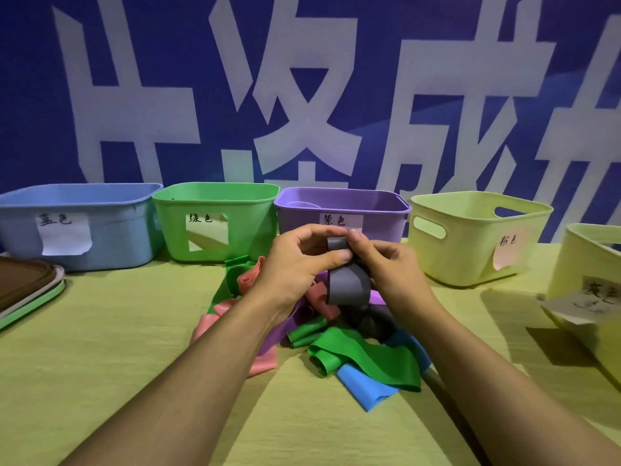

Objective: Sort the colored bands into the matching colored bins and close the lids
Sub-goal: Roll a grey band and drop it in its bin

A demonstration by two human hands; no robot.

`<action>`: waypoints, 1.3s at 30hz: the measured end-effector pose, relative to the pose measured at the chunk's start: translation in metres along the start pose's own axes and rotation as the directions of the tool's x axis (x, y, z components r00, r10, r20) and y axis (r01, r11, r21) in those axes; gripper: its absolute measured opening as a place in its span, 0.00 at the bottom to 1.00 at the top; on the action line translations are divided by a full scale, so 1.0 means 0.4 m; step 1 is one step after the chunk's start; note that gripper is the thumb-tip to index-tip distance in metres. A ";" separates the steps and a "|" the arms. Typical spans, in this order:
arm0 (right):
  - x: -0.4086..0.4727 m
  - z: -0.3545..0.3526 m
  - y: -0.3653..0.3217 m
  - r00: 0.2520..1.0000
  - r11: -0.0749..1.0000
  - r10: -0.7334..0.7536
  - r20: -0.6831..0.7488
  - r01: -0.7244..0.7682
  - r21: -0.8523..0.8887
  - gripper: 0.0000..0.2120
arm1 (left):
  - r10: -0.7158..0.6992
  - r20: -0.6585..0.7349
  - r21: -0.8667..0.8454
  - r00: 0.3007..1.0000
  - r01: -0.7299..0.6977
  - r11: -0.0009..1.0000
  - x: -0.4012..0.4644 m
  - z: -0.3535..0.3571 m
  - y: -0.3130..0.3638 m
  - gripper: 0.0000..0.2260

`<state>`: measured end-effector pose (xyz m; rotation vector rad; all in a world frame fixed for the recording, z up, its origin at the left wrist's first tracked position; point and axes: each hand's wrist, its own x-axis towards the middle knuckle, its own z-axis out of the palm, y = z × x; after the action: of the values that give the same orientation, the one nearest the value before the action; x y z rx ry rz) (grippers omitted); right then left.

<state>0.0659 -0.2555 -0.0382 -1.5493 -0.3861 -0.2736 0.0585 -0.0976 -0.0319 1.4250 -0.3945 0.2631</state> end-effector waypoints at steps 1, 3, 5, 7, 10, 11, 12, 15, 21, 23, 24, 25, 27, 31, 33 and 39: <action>0.001 -0.002 0.001 1.000 1.000 -0.004 0.007 0.004 0.007 0.24 | -0.005 0.005 -0.016 1.000 0.005 1.000 -0.001 0.000 0.002 0.15; 0.002 -0.004 0.002 1.000 0.999 -0.015 0.025 0.014 0.040 0.19 | -0.020 0.008 -0.043 1.000 0.020 0.999 -0.002 0.002 0.009 0.14; 0.003 -0.003 0.003 0.997 0.997 -0.051 0.056 0.048 0.054 0.14 | -0.043 -0.011 -0.087 0.999 0.042 0.995 -0.004 0.007 0.016 0.11; 0.005 -0.001 0.006 0.992 0.995 -0.088 0.095 0.083 0.055 0.11 | -0.106 -0.050 -0.113 0.993 0.099 0.989 -0.004 0.013 0.023 0.09; 0.005 0.000 0.010 0.982 0.990 -0.134 0.136 0.125 0.069 0.12 | -0.168 -0.094 -0.045 0.981 0.165 0.985 -0.006 0.011 0.021 0.25; 0.004 0.000 0.011 0.979 0.988 -0.147 0.144 0.138 0.071 0.14 | -0.179 -0.102 -0.011 0.979 0.179 0.984 -0.008 0.011 0.023 0.28; 0.004 0.000 0.012 0.976 0.986 -0.157 0.154 0.147 0.072 0.15 | -0.187 -0.105 0.031 0.977 0.191 0.981 -0.009 0.009 0.022 0.29; 0.003 -0.004 0.010 0.968 0.984 -0.173 0.182 0.163 0.068 0.18 | -0.211 -0.112 0.120 0.971 0.224 0.967 -0.016 0.015 0.036 0.23; 0.002 -0.006 0.013 0.952 0.980 -0.196 0.237 0.200 0.008 0.15 | -0.184 -0.130 0.133 0.974 0.201 0.971 -0.025 0.015 0.047 0.22; 0.000 -0.007 0.010 0.954 0.980 -0.193 0.230 0.197 0.005 0.15 | -0.183 -0.122 0.135 0.976 0.199 0.971 -0.026 0.018 0.050 0.22; -0.001 -0.008 0.009 0.958 0.983 -0.183 0.221 0.186 0.008 0.14 | -0.184 -0.115 0.125 0.976 0.198 0.972 -0.026 0.020 0.049 0.22; -0.003 -0.008 0.006 0.964 0.986 -0.165 0.208 0.163 0.025 0.14 | -0.187 -0.109 0.105 0.976 0.198 0.974 -0.026 0.022 0.050 0.22; -0.004 -0.004 0.000 0.983 0.994 -0.096 0.156 0.085 0.074 0.17 | -0.187 -0.098 0.058 0.977 0.193 0.979 -0.024 0.025 0.051 0.20; -0.001 -0.006 -0.012 0.995 0.996 0.076 0.067 -0.079 0.046 0.37 | -0.180 -0.049 0.017 0.983 0.181 0.983 -0.019 0.024 0.040 0.17; -0.002 -0.010 -0.014 0.992 0.993 0.116 0.045 -0.115 -0.013 0.42 | -0.185 -0.023 -0.026 0.983 0.184 0.983 -0.016 0.024 0.032 0.15; -0.002 -0.011 -0.014 0.993 0.990 0.121 -0.016 -0.122 -0.070 0.40 | -0.151 0.086 0.033 0.985 0.148 0.988 -0.018 0.019 0.013 0.07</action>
<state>0.0631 -0.2598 -0.0335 -1.6331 -0.2739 -0.2035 0.0491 -0.1042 -0.0295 1.4875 -0.3548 0.0842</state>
